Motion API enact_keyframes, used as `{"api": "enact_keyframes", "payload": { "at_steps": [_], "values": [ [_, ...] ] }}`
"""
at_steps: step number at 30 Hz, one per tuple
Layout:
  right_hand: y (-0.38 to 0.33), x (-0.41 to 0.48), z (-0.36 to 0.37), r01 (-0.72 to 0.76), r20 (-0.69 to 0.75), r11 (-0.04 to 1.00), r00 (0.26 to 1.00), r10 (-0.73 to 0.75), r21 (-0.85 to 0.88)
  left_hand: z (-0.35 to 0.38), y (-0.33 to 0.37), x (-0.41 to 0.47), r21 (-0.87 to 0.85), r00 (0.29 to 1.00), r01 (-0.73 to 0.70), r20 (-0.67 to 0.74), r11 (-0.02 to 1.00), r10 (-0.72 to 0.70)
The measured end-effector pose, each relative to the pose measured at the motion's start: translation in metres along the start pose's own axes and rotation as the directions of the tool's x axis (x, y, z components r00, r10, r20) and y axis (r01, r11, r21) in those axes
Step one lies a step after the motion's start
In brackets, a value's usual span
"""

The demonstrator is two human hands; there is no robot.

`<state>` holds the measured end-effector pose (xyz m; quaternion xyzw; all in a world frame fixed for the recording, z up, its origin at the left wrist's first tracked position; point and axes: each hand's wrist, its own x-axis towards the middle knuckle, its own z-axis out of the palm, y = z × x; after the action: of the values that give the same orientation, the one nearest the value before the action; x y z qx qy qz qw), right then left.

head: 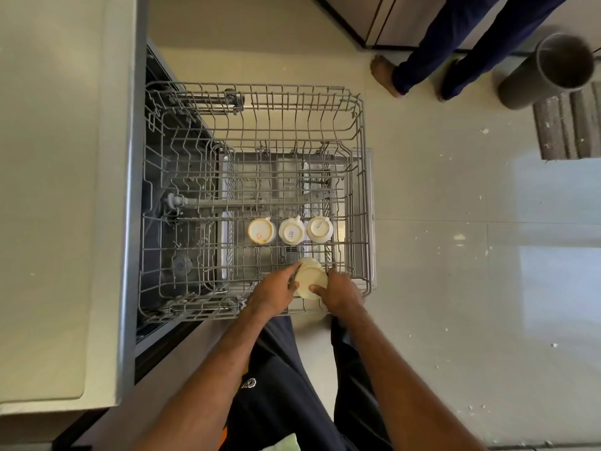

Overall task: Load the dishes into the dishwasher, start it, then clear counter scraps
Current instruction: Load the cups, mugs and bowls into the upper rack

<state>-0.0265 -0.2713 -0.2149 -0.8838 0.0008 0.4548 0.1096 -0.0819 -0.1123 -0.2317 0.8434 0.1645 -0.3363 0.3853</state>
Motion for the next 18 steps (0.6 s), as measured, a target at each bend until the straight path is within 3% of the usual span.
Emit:
{"api": "enact_keyframes", "payload": {
  "at_steps": [11,18],
  "values": [
    [0.013,0.010,-0.005,0.050,0.066,0.995,0.996,-0.057,0.091,0.001,0.003,-0.002,0.027,1.000,-0.002,0.003,1.000,0.002],
    [0.011,0.000,-0.021,0.048,0.002,0.992,0.999,-0.048,0.114,-0.012,0.020,-0.013,0.053,0.998,0.048,-0.033,0.997,-0.047]
  ]
}}
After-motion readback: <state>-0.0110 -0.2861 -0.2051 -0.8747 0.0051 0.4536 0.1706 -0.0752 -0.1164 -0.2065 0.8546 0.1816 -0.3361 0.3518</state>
